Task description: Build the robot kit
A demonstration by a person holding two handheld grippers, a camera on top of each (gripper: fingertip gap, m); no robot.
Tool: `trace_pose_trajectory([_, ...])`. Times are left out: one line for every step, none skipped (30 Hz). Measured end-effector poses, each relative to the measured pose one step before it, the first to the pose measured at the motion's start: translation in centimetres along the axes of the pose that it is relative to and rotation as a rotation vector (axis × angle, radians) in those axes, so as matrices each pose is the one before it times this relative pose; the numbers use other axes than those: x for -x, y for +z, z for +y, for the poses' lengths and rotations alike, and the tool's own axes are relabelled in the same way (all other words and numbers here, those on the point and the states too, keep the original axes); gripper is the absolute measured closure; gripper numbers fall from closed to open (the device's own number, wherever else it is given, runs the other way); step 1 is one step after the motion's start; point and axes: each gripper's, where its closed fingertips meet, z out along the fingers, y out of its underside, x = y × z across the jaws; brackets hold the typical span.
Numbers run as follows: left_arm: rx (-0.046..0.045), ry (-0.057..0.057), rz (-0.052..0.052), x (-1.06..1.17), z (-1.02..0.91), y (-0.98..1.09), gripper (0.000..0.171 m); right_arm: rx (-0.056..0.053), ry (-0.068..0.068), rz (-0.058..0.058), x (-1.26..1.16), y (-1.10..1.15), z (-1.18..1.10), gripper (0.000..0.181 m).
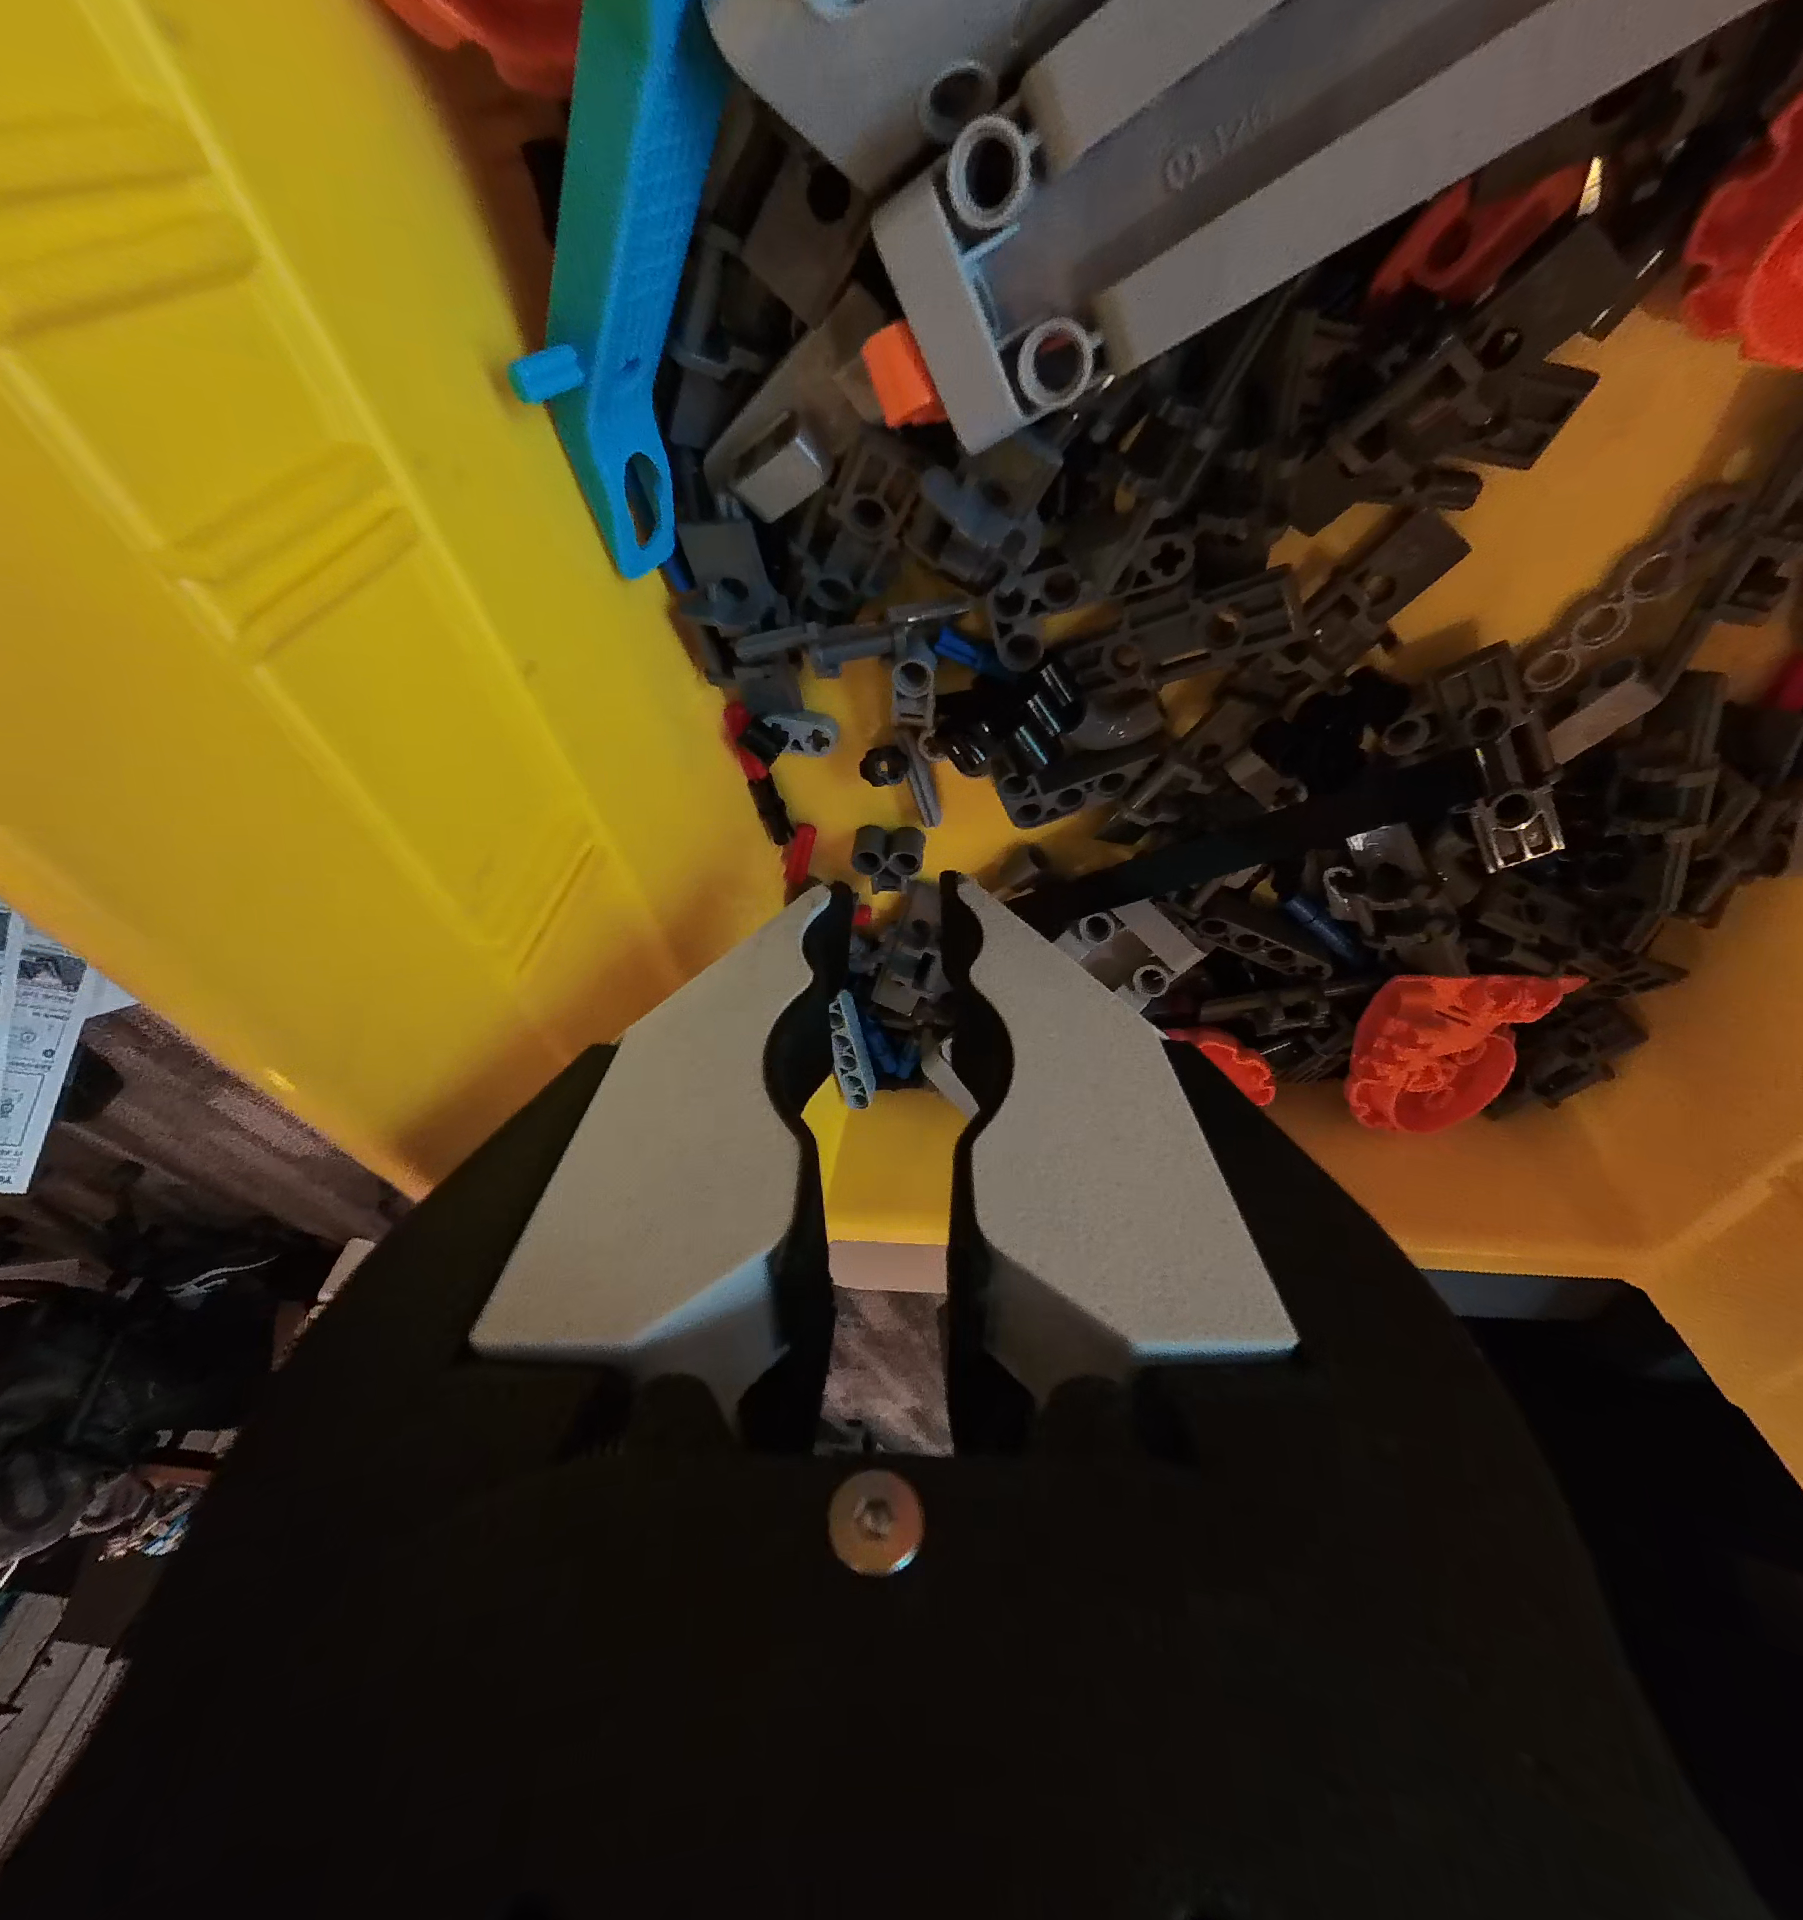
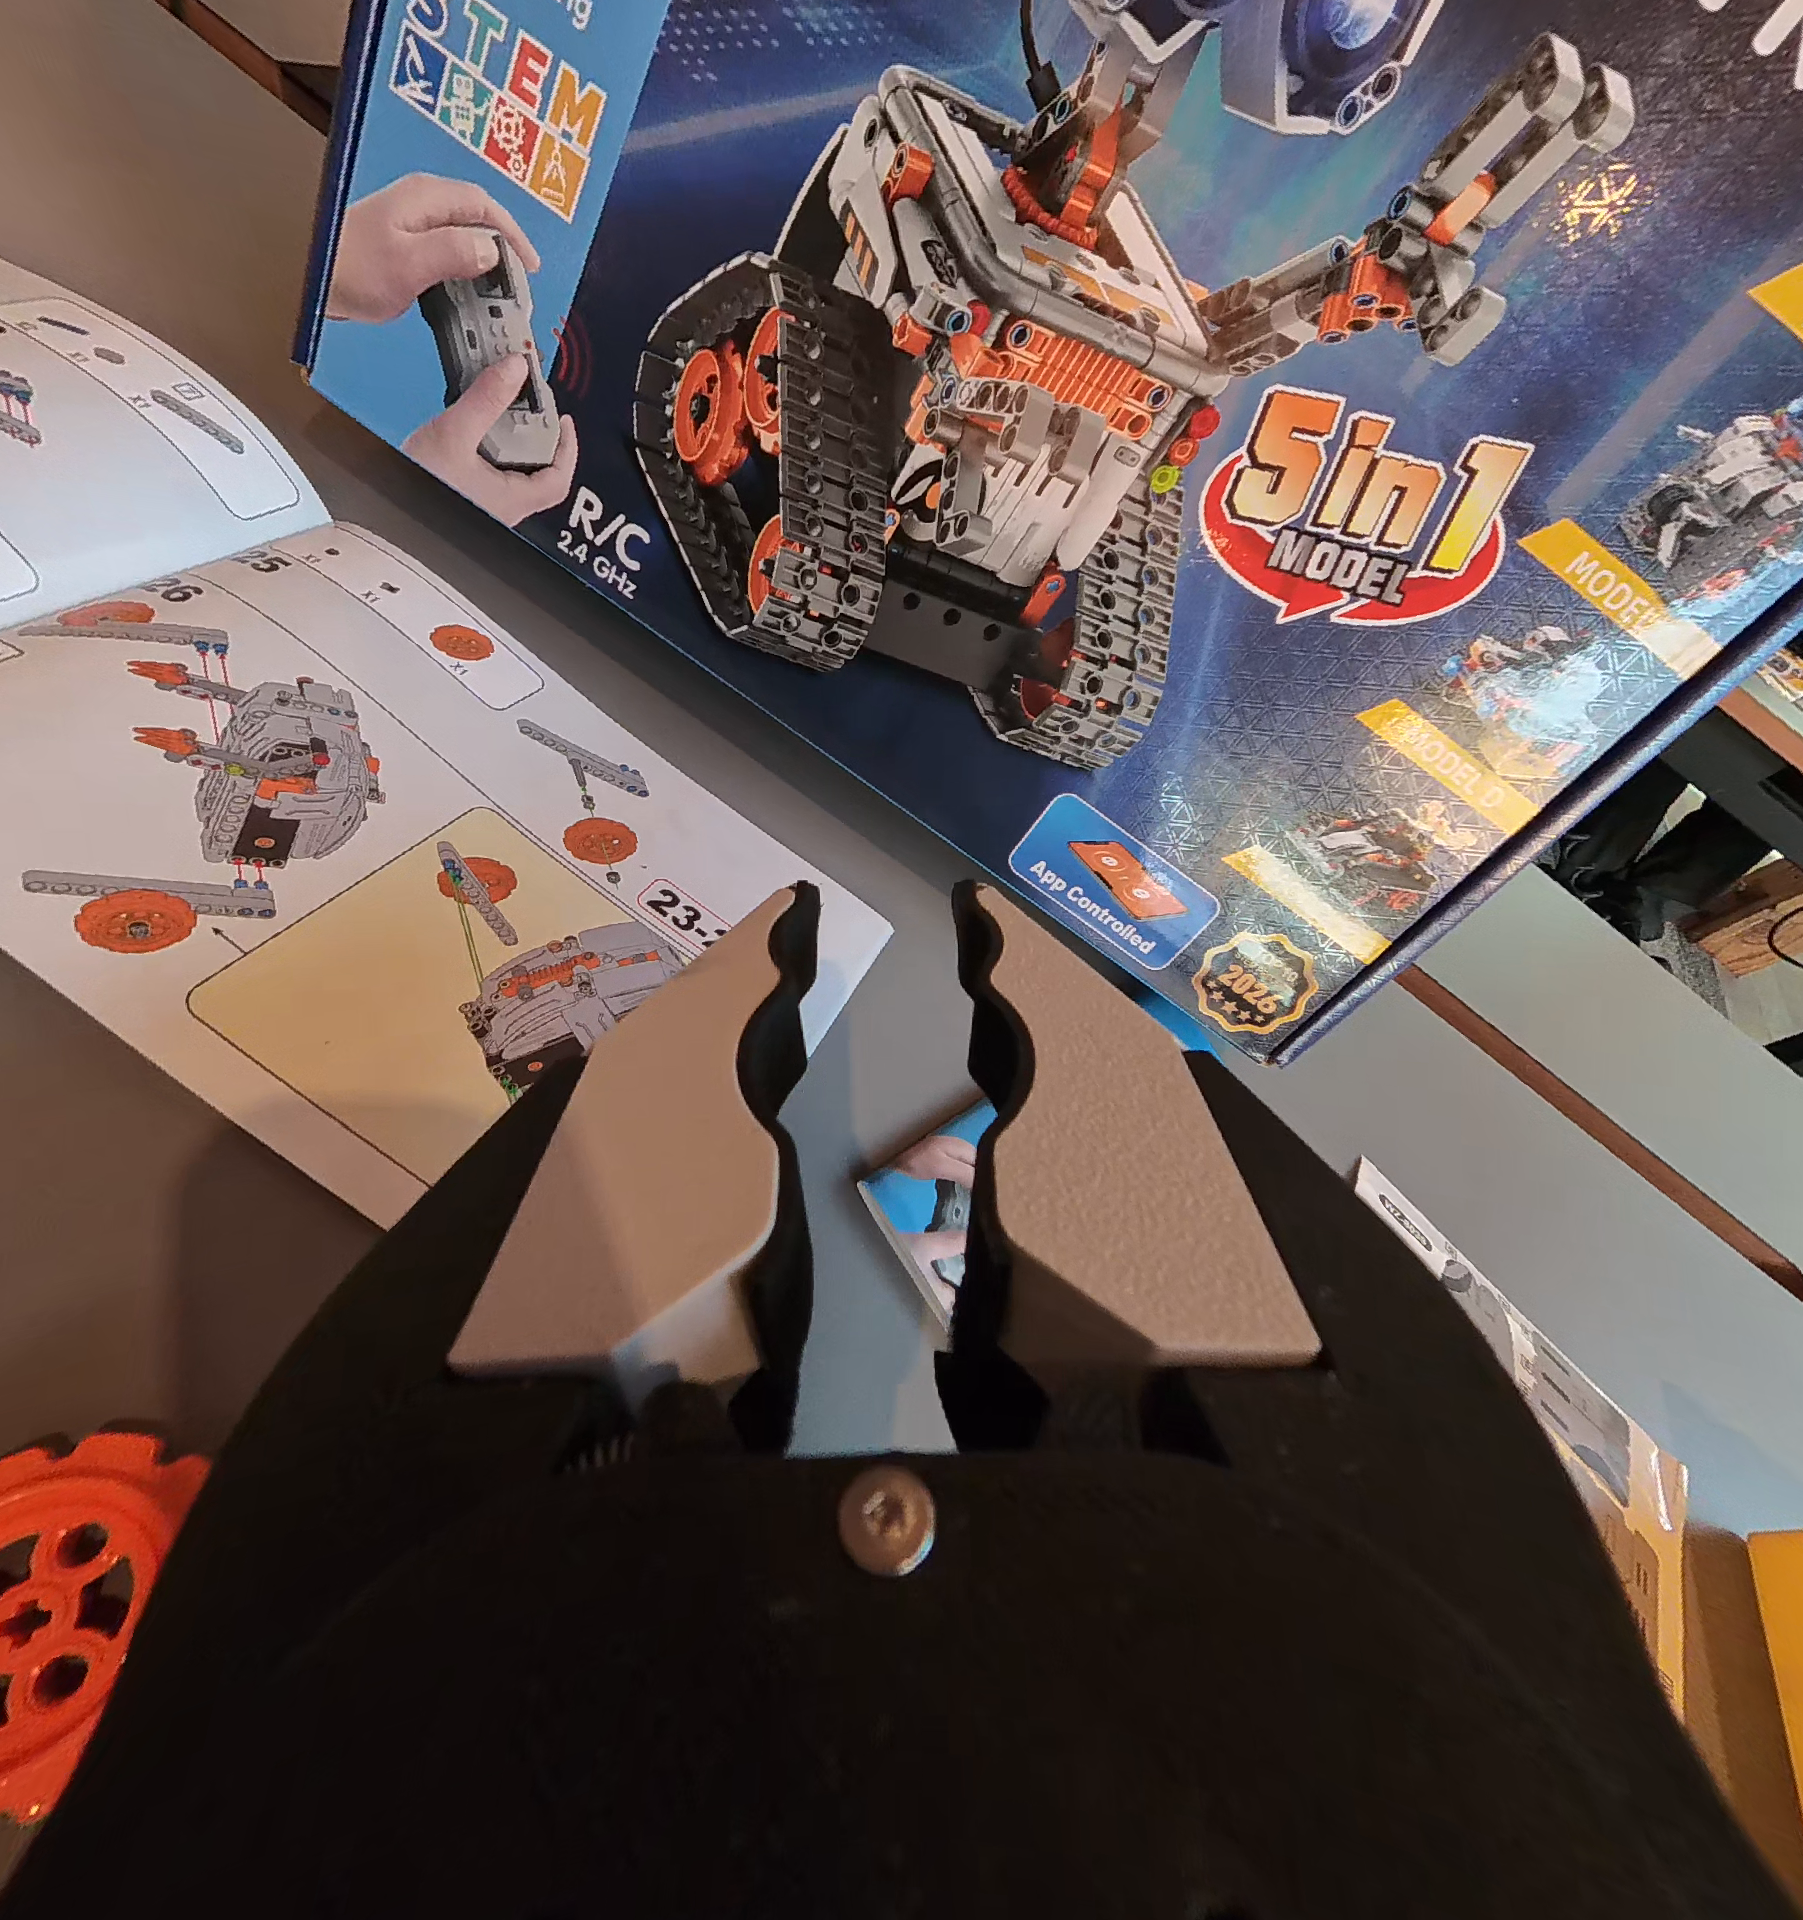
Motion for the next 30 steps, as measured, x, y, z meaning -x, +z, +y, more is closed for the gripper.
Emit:
trace_pose_trajectory([-0.00163,-0.0011,-0.0004,0.036,0.018,-0.035,0.156,-0.0014,0.0012,0.0007,-0.036,-0.035,-0.031,0.156])
trace_pose_trajectory([-0.00266,-0.0003,-0.0019,0.058,0.007,-0.059,0.158,-0.0029,0.002,0.0005,-0.039,-0.039,-0.052,0.156])
trace_pose_trajectory([-0.00843,0.0012,-0.0039,0.066,-0.104,-0.115,0.16,-0.0027,0.0027,-0.0004,-0.019,-0.027,-0.044,0.156])
trace_pose_trajectory([-0.0142,0.0017,-0.0028,0.027,-0.19,-0.184,0.161,-0.0004,0.0028,-0.0012,-0.002,-0.005,0.005,0.156])
trace_pose_trajectory([-0.01752,0.0027,-0.0033,0.019,-0.228,-0.234,0.161,0.0008,0.0014,-0.0006,0.007,0.009,0.035,0.156])
trace_pose_trajectory([-0.02039,0.0054,-0.0059,0.038,-0.263,-0.269,0.162,0.0011,0.0,-0.0004,0.006,0.028,0.023,0.156])
trace_pose_trajectory([-0.0235,0.007,-0.0063,0.014,-0.296,-0.303,0.163,0.0016,-0.0008,-0.0013,0.039,0.033,0.038,0.156])
trace_pose_trajectory([-0.01866,0.008,-0.0028,-0.037,-0.22,-0.273,0.163,0.002,-0.0016,-0.001,0.047,0.032,0.034,0.156])
trace_pose_trajectory([-0.01297,0.0101,-0.0007,-0.091,-0.1,-0.197,0.163,0.0016,-0.0018,-0.0006,0.034,0.025,0.036,0.156])
trace_pose_trajectory([-0.0055,0.0118,0.0002,-0.106,0.017,-0.127,0.163,0.0016,-0.0012,-0.0005,0.014,0.019,0.037,0.156])
trace_pose_trajectory([-0.00032,0.0129,0.0015,-0.103,0.097,-0.047,0.163,0.001,-0.0004,-0.0001,0.005,0.01,0.028,0.156])
trace_pose_trajectory([0.00414,0.0121,0.0009,-0.06,0.151,0.018,0.162,-0.0001,0.0002,-0.0001,-0.001,-0.003,-0.01,0.156])
trace_pose_trajectory([0.00367,0.0099,0.0003,0.007,0.104,0.046,0.161,-0.0011,0.0007,0.0006,-0.024,-0.02,-0.016,0.156])
trace_pose_trajectory([0.00196,0.0083,0.0042,0.004,0.047,0.072,0.159,-0.0015,0.0006,0.0009,-0.033,-0.021,-0.031,0.156])
trace_pose_trajectory([-0.00104,0.0068,0.0076,-0.017,-0.029,0.071,0.155,-0.0008,0.0003,0.0003,-0.018,-0.025,-0.026,0.156])
trace_pose_trajectory([-0.00333,0.0032,0.0093,-0.003,-0.054,0.054,0.154,-0.0004,0.0,-0.0002,-0.022,-0.035,-0.037,0.156])
trace_pose_trajectory([-0.00304,-0.0035,0.0113,-0.024,-0.042,0.058,0.153,0.0001,-0.001,0.0033,-0.056,-0.033,-0.031,0.156])
trace_pose_trajectory([-0.00089,-0.0076,0.0117,-0.003,-0.042,0.092,0.153,0.0022,-0.0005,0.0084,-0.151,-0.013,-0.004,0.156])
trace_pose_trajectory([0.00252,-0.0098,0.0084,0.03,-0.036,0.121,0.154,0.0016,0.002,0.0026,-0.066,-0.006,0.006,0.156])
trace_pose_trajectory([0.00699,-0.01,0.0065,0.064,-0.016,0.174,0.154,-0.0021,0.0036,-0.0019,0.015,-0.002,-0.016,0.156])
trace_pose_trajectory([0.00891,-0.009,0.0063,0.036,0.005,0.185,0.155,-0.0003,0.003,-0.0024,0.023,0.025,0.025,0.156])
trace_pose_trajectory([0.00811,-0.0087,0.0038,0.071,-0.022,0.176,0.156,0.0031,0.0004,-0.0026,0.047,0.043,0.071,0.156])
trace_pose_trajectory([0.00647,-0.0092,-0.0006,0.13,-0.042,0.157,0.156,0.0031,-0.0025,-0.0013,0.05,0.028,0.058,0.156])
trace_pose_trajectory([0.00365,-0.0083,-0.0051,0.205,-0.086,0.136,0.157,0.0013,-0.004,-0.0004,0.033,-0.007,0.015,0.156])
trace_pose_trajectory([0.00261,-0.0058,-0.0038,0.189,-0.098,0.143,0.157,0.0003,-0.0034,-0.0008,0.044,0.007,-0.016,0.156])
trace_pose_trajectory([0.00332,-0.0039,0.0013,0.119,-0.1,0.166,0.157,0.0005,-0.002,-0.0001,0.027,-0.003,-0.025,0.156])
trace_pose_trajectory([0.00593,-0.0032,0.0068,0.01,-0.035,0.201,0.157,0.0009,-0.0013,0.0004,0.008,-0.001,0.012,0.156])
trace_pose_trajectory([0.01145,-0.0032,0.0119,-0.085,0.074,0.215,0.157,0.0006,-0.0008,-0.0009,0.026,0.011,0.004,0.156])
trace_pose_trajectory([0.01292,-0.0015,0.0167,-0.209,0.122,0.203,0.156,0.0009,-0.0001,-0.0013,0.029,0.02,0.019,0.156])
trace_pose_trajectory([0.00941,0.0005,0.0141,-0.195,0.083,0.167,0.156,0.0011,-0.0005,-0.0014,0.027,0.006,0.016,0.156])
